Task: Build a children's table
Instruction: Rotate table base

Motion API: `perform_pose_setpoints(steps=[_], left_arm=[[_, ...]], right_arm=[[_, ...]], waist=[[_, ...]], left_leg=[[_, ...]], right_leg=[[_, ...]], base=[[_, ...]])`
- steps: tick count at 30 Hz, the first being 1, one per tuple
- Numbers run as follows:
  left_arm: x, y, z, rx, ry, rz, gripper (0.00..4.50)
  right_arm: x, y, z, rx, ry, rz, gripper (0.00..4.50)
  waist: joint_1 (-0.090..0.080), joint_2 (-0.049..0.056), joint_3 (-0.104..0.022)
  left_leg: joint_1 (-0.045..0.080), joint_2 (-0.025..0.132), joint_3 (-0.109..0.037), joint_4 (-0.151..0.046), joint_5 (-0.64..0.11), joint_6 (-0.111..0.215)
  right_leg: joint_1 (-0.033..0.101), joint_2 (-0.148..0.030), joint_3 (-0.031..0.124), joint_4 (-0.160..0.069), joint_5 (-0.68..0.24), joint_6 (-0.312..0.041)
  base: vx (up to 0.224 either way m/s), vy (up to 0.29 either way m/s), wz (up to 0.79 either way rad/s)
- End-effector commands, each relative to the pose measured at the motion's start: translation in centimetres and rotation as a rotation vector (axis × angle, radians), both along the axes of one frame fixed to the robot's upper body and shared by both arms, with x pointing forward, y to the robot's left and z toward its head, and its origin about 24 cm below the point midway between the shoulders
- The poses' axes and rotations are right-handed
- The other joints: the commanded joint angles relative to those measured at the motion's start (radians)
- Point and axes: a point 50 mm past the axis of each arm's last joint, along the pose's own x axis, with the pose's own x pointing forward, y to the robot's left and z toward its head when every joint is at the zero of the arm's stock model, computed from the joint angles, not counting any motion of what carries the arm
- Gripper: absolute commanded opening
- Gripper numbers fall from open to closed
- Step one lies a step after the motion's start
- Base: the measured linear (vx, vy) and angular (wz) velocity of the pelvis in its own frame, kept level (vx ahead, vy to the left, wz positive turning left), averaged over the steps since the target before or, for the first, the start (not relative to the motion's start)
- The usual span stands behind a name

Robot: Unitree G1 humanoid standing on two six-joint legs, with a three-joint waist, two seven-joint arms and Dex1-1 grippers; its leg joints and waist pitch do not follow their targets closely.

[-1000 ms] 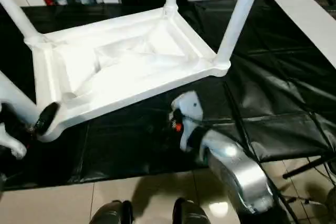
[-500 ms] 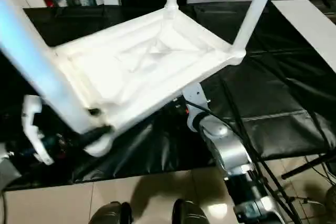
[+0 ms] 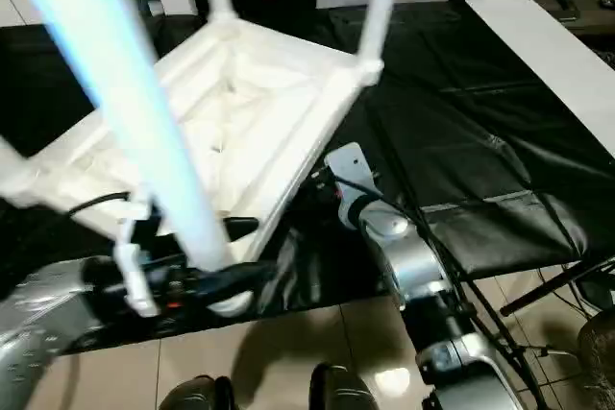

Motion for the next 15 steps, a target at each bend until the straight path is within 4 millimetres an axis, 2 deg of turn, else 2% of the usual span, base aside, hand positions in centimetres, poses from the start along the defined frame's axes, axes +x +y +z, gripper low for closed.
perform_pose_setpoints(steps=[1, 3, 4, 6, 10, 13, 15], left_arm=[[0.2, -1.3, 0.3, -0.012, -0.029, -0.031, 4.09], [0.4, -1.9, 0.5, -0.024, -0.038, -0.044, 4.09], [0.6, -2.2, 0.5, -0.025, -0.044, -0.047, 4.09], [0.8, -2.9, 0.6, -0.033, -0.055, -0.056, 4.09], [1.7, -3.8, 0.7, -0.046, -0.082, -0.031, 4.09], [2.3, -4.3, 0.9, -0.048, -0.105, -0.015, 4.09], [3.0, -4.6, 1.1, -0.047, -0.128, 0.009, 4.09]], right_arm=[[-0.2, 2.4, 0.4, 0.042, -0.015, 0.124, 4.50], [-0.4, 3.1, 0.5, 0.055, -0.017, 0.170, 4.50], [-0.4, 3.4, 0.6, 0.059, -0.018, 0.186, 4.50], [-0.4, 4.1, 0.6, 0.066, -0.020, 0.215, 4.50], [-0.1, 5.1, 0.7, 0.079, -0.026, 0.230, 4.50], [0.2, 5.6, 0.8, 0.085, -0.034, 0.228, 4.50], [0.5, 5.7, 0.8, 0.088, -0.035, 0.215, 4.50]], waist=[[0.006, -0.001, -0.081], [0.005, -0.001, -0.082], [0.004, 0.003, -0.086], [0.000, 0.004, -0.089], [-0.004, 0.004, -0.090], [-0.008, 0.004, -0.093], [-0.007, 0.005, -0.095]], left_leg=[[-0.003, 0.068, -0.018, -0.078, -0.140, 0.047], [-0.004, 0.069, -0.019, -0.079, -0.131, 0.050], [-0.003, 0.070, -0.018, -0.077, -0.124, 0.052], [-0.006, 0.070, -0.018, -0.075, -0.111, 0.060], [-0.006, 0.068, -0.017, -0.072, -0.119, 0.060], [-0.007, 0.069, -0.018, -0.072, -0.105, 0.063], [-0.004, 0.070, -0.016, -0.070, -0.100, 0.069]], right_leg=[[0.061, -0.101, 0.078, -0.078, -0.355, -0.168], [0.062, -0.100, 0.078, -0.077, -0.344, -0.170], [0.063, -0.100, 0.077, -0.076, -0.328, -0.176], [0.065, -0.099, 0.076, -0.073, -0.294, -0.193], [0.067, -0.100, 0.075, -0.075, -0.308, -0.198], [0.070, -0.100, 0.074, -0.071, -0.284, -0.208], [0.067, -0.100, 0.075, -0.072, -0.273, -0.213]], base=[[0.000, 0.000, 0.00], [0.000, 0.000, 0.00], [0.000, 0.000, 0.00], [0.000, 0.000, 0.00], [0.000, 0.000, 0.00], [0.000, 0.000, 0.00], [0.000, 0.000, 0.00]])
